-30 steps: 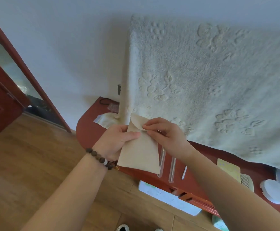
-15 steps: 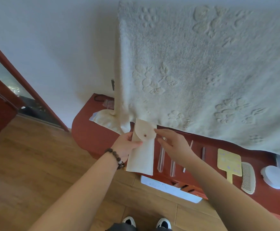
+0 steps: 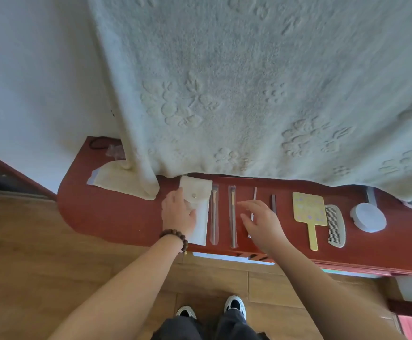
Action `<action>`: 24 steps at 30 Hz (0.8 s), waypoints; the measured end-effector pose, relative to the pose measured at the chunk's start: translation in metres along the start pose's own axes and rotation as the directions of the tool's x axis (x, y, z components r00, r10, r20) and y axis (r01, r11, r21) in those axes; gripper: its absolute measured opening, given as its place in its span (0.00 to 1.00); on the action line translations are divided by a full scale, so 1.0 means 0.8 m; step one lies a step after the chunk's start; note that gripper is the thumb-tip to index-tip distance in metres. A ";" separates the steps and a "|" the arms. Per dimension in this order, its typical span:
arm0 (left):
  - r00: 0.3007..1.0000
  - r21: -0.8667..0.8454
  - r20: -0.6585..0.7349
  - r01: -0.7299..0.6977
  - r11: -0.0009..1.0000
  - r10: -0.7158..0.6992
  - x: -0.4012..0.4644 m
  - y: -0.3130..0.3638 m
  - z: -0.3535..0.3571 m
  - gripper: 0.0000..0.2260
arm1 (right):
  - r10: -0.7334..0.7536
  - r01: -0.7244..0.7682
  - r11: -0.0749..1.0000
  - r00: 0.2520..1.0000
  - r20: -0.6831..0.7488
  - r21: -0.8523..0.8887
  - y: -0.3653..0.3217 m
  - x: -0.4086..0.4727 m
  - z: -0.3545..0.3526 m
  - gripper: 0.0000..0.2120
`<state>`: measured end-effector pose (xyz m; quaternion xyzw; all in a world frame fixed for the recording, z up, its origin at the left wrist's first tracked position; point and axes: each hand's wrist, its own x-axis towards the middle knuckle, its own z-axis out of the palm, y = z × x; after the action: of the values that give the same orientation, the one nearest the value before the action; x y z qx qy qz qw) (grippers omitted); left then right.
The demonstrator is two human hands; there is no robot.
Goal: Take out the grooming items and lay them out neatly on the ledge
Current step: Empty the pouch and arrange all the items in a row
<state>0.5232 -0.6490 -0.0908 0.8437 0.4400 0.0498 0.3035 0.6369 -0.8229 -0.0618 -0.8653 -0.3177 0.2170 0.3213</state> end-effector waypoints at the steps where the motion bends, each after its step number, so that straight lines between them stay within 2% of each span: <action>1: 0.993 0.118 -0.011 -0.113 0.987 0.115 -0.007 -0.005 0.005 0.26 | 0.014 -0.014 1.000 1.000 -0.001 0.000 0.004 -0.001 0.001 0.15; 3: 0.966 0.287 0.059 -0.257 0.923 0.251 -0.019 -0.015 0.015 0.27 | 0.037 -0.037 0.999 0.999 -0.007 -0.001 0.013 -0.002 0.003 0.14; 6: 0.938 0.415 0.230 -0.334 0.846 0.257 -0.026 -0.028 0.031 0.30 | 0.074 -0.074 0.997 0.997 -0.004 -0.009 0.022 -0.005 0.007 0.14; 8: 0.928 0.433 0.283 -0.350 0.830 0.243 -0.024 -0.030 0.036 0.30 | 0.084 -0.084 0.996 0.996 -0.007 -0.022 0.025 -0.008 0.009 0.14; 17: 0.925 0.401 0.310 -0.335 0.852 0.218 -0.018 -0.024 0.043 0.31 | 0.107 -0.108 0.991 0.994 -0.017 -0.080 0.044 -0.012 0.011 0.14; 19: 0.921 0.390 0.322 -0.342 0.855 0.221 -0.018 -0.018 0.045 0.31 | 0.088 -0.084 0.987 0.996 0.029 -0.135 0.043 -0.011 0.014 0.17; 21: 0.926 0.397 0.312 -0.333 0.856 0.215 -0.018 -0.013 0.049 0.31 | 0.024 0.003 0.972 0.994 0.110 -0.237 0.040 -0.007 0.023 0.22; 24: 0.932 0.413 0.303 -0.317 0.854 0.199 -0.020 -0.013 0.052 0.32 | -0.052 0.171 0.851 0.968 0.244 -0.497 0.040 0.003 0.040 0.28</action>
<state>0.5212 -0.6763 -0.1274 0.9421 0.2795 -0.1205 0.1406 0.6332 -0.8267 -0.1072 -0.8698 -0.4478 0.2001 0.0536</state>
